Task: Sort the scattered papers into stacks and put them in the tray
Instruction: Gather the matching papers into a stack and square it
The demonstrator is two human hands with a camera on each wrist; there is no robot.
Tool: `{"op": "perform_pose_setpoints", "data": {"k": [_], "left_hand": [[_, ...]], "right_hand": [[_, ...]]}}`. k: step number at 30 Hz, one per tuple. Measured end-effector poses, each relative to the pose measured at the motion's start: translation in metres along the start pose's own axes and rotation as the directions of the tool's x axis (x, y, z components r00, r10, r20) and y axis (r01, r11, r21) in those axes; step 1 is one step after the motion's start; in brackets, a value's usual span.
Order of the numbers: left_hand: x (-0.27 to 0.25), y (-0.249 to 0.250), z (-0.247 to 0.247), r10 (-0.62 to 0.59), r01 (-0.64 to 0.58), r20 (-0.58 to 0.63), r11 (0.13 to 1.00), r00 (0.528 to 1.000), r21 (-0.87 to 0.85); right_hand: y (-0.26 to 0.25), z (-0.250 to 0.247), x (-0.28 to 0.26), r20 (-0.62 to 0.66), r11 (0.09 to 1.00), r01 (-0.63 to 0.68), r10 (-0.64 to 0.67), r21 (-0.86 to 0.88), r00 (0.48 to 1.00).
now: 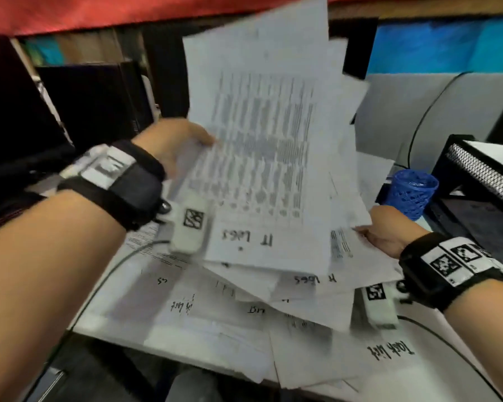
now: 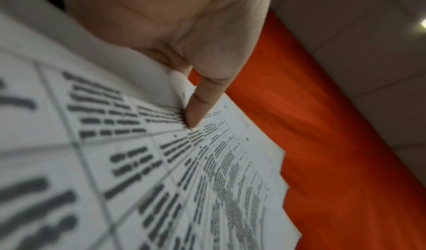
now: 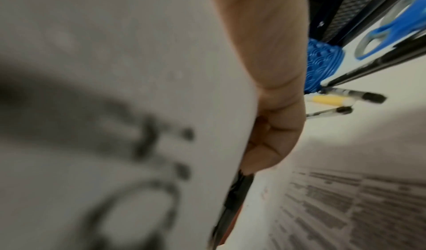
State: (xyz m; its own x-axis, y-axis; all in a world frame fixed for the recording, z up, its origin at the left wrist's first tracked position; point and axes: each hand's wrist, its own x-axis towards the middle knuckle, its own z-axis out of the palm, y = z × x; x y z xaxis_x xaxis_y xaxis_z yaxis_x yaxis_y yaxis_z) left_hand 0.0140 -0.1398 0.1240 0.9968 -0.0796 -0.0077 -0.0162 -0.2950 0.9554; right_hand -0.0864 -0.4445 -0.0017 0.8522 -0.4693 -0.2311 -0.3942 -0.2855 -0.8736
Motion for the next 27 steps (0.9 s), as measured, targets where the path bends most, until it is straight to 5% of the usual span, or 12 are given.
{"op": "perform_pose_setpoints", "data": {"k": [6, 10, 14, 21, 27], "left_hand": [[-0.007, -0.045, 0.039, -0.045, 0.058, 0.148, 0.995, 0.988, -0.085], [-0.008, -0.065, 0.045, -0.015, 0.015, 0.009, 0.999, 1.000, -0.047], [-0.005, -0.078, 0.036, 0.035, -0.032, 0.051, 0.998, 0.998, -0.048], [-0.009, -0.084, 0.028, 0.143, -0.131, 0.144, 0.987, 0.979, -0.095], [-0.012, -0.088, 0.049, 0.144, -0.123, 0.218, 0.986, 0.965, -0.110]], "right_hand": [[-0.021, 0.016, -0.029, 0.103, 0.952, 0.061, -0.095, 0.300, 0.990], [-0.023, 0.022, -0.032, 0.114, 0.920, 0.130, -0.184, 0.368, 0.976], [-0.021, 0.016, -0.033, 0.049, 0.883, 0.176, -0.218, 0.435, 0.975], [-0.022, -0.004, -0.029, 0.079, 0.664, 0.169, -0.326, 0.728, 0.942], [-0.026, 0.016, -0.020, -0.014, 0.782, 0.232, -0.275, 0.578, 0.961]]}}
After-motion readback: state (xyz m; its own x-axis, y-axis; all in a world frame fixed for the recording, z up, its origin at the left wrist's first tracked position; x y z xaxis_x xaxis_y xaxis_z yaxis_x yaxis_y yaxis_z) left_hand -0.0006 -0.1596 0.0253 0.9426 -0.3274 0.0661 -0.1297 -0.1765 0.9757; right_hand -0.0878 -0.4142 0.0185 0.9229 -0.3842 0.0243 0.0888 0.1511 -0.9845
